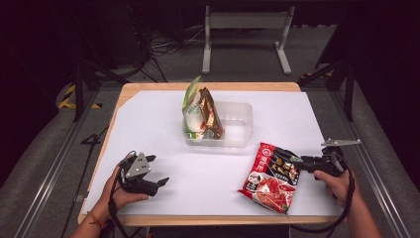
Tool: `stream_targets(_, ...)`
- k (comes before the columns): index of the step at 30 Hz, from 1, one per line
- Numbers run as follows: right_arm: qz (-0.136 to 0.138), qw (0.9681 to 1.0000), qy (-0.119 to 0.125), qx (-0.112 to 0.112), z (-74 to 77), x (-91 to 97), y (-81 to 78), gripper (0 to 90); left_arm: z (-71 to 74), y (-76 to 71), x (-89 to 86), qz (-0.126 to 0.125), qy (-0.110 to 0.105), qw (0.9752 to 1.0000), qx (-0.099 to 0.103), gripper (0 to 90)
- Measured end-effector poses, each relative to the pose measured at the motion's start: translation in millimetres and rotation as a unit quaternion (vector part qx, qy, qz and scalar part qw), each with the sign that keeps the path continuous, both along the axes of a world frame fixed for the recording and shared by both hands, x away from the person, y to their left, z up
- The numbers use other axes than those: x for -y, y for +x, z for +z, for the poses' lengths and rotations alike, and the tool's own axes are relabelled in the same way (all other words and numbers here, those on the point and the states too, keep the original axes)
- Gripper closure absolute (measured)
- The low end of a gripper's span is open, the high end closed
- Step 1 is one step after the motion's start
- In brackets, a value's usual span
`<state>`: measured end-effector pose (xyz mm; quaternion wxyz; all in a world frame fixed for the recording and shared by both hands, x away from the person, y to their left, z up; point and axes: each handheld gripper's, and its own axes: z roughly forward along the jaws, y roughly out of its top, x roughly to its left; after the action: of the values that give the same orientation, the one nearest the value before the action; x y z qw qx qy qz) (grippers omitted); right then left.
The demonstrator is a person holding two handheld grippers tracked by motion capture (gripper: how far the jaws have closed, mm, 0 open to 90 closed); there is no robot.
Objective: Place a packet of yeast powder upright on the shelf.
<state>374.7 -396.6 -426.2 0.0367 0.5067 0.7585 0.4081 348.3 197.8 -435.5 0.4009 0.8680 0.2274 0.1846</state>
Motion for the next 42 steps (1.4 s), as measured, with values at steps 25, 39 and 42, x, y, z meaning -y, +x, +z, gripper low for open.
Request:
stream_targets(25,0.024,0.9943,0.101,-0.024,-17.8,-10.4,29.7,66.6,1.9,0.7,3.0,-0.007,-0.001,1.0000,0.004,14.7)
stream_targets(39,0.044,0.9909,0.101,0.078,7.3,-12.1,11.5,88.0,4.0,1.5,0.7,0.000,-0.005,0.9999,0.009,14.7)
stream_targets(42,0.048,0.9891,0.097,0.100,19.8,-17.0,5.5,88.3,4.2,2.1,-0.5,0.002,-0.009,0.9999,0.009,14.7)
